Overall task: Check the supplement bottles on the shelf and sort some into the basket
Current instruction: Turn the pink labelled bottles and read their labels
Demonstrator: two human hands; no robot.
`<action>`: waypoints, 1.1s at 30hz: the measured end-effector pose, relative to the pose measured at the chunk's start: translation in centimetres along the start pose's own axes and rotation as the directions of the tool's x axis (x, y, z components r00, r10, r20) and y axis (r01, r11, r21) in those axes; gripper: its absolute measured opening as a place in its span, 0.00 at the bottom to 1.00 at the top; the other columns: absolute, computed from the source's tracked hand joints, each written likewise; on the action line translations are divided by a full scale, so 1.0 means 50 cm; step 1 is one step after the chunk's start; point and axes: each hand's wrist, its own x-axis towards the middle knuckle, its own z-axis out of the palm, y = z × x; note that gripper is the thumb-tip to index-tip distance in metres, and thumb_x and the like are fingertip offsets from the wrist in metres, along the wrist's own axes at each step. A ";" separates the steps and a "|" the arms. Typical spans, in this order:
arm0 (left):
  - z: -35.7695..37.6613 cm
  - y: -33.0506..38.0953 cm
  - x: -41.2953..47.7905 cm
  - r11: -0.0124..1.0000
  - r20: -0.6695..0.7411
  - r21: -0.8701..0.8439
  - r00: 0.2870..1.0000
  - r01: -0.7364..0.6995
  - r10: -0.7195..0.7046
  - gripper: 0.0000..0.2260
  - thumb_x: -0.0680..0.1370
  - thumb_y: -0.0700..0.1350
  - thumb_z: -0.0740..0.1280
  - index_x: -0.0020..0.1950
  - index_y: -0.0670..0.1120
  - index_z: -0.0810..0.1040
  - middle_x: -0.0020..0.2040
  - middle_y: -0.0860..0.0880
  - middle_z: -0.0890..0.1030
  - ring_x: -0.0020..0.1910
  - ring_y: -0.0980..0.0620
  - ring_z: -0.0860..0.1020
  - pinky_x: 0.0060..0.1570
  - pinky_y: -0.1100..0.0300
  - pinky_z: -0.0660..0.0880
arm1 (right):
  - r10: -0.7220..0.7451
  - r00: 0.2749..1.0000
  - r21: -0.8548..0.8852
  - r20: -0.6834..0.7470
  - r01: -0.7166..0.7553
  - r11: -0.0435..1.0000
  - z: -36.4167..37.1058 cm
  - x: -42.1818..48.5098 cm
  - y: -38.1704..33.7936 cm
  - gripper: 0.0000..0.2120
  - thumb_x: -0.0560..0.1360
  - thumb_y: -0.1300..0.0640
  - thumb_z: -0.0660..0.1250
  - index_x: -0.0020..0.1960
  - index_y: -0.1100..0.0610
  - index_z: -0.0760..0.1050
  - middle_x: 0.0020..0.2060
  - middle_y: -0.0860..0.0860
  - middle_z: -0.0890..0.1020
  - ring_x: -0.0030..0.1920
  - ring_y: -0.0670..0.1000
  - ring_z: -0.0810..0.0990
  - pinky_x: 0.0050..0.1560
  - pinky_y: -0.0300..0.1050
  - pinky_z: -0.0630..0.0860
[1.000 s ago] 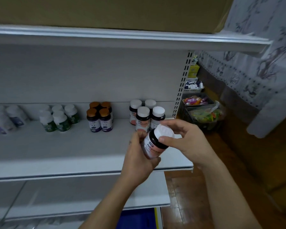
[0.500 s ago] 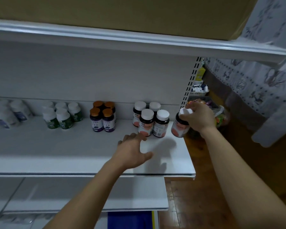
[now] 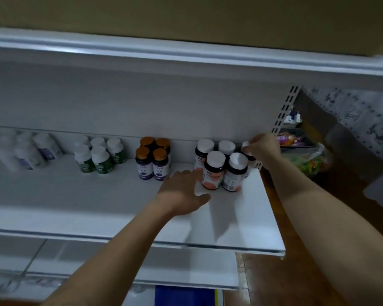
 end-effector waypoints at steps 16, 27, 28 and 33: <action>-0.042 -0.035 0.018 0.995 -0.073 -0.083 0.996 -0.053 0.047 0.21 0.77 0.59 0.65 0.67 0.53 0.71 0.64 0.53 0.76 0.63 0.52 0.74 0.62 0.54 0.71 | -0.216 0.973 -0.245 0.081 0.229 0.942 0.025 -0.008 -0.061 0.15 0.73 0.49 0.71 0.56 0.55 0.77 0.48 0.53 0.78 0.48 0.55 0.77 0.38 0.40 0.70; -0.064 -0.066 0.021 0.997 -0.102 -0.058 0.993 -0.059 0.053 0.22 0.77 0.58 0.65 0.68 0.50 0.70 0.64 0.48 0.75 0.64 0.47 0.73 0.64 0.48 0.70 | -0.145 0.967 -0.626 0.209 0.246 0.740 0.090 0.023 -0.108 0.21 0.72 0.42 0.70 0.55 0.55 0.72 0.53 0.54 0.78 0.57 0.58 0.75 0.58 0.52 0.64; -0.065 -0.069 0.019 0.997 -0.102 -0.055 0.993 -0.060 0.055 0.23 0.77 0.58 0.65 0.68 0.50 0.70 0.64 0.48 0.75 0.64 0.47 0.73 0.64 0.48 0.69 | -0.153 0.967 -0.612 0.202 0.247 0.751 0.092 0.022 -0.106 0.21 0.71 0.42 0.70 0.56 0.55 0.72 0.54 0.54 0.78 0.57 0.58 0.75 0.59 0.52 0.64; -0.077 -0.068 0.019 0.996 -0.090 -0.020 0.992 -0.085 0.083 0.22 0.77 0.58 0.65 0.67 0.50 0.70 0.63 0.49 0.76 0.62 0.48 0.74 0.63 0.49 0.71 | -0.219 0.970 -0.436 0.102 0.242 0.867 0.053 -0.003 -0.117 0.18 0.69 0.47 0.73 0.54 0.54 0.72 0.52 0.54 0.78 0.55 0.59 0.76 0.59 0.51 0.70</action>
